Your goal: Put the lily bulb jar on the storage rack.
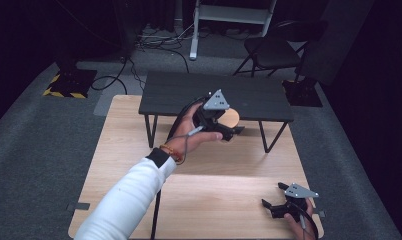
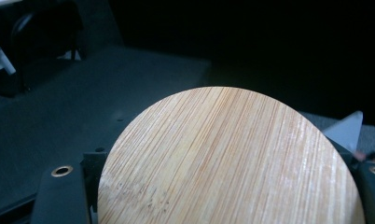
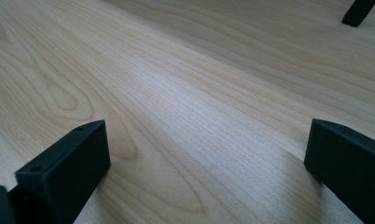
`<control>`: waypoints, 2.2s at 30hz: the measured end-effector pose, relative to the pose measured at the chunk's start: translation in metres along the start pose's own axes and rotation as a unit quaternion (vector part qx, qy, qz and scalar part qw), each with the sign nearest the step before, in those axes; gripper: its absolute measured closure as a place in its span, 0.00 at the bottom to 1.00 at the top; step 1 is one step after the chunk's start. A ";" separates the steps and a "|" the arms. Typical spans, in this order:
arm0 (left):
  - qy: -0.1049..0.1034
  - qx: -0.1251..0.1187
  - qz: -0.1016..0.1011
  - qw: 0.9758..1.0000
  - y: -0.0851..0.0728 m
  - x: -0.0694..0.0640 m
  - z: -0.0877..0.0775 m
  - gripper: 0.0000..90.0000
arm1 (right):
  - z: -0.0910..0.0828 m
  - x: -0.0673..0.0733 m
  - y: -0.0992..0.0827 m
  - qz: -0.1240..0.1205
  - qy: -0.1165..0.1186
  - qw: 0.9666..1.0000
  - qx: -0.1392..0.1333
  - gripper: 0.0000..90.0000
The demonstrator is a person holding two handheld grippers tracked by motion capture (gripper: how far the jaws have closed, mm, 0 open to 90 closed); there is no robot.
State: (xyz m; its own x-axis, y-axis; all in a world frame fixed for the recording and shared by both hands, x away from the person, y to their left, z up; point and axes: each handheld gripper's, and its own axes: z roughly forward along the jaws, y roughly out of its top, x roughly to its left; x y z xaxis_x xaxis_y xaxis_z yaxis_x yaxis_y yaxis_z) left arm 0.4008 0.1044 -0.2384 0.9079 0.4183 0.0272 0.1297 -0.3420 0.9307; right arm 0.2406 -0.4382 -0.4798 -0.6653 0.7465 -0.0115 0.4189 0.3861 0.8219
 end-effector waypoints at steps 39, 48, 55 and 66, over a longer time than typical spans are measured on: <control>0.044 0.029 -0.035 0.998 0.021 0.074 0.088 0.23 | 0.000 0.001 0.000 0.000 0.000 1.000 0.000 0.00; 0.075 0.023 -0.049 0.996 0.021 0.065 0.074 0.02 | 0.000 0.001 0.000 0.000 0.000 1.000 0.000 0.00; 0.093 -0.001 -0.046 0.995 0.022 0.052 0.034 0.01 | 0.000 -0.001 0.000 -0.001 0.002 1.000 0.000 0.00; 0.110 -0.013 -0.029 0.993 -0.033 -0.007 -0.042 0.01 | 0.000 -0.001 0.000 -0.001 0.003 1.000 0.000 0.00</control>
State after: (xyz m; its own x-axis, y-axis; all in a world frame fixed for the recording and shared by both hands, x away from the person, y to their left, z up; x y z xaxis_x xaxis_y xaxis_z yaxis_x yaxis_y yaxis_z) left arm 0.3736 0.1486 -0.2538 0.7900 0.6110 0.0504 0.1651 -0.2912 0.9423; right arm 0.2415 -0.4389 -0.4799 -0.6697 0.7425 -0.0109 0.4167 0.3879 0.8221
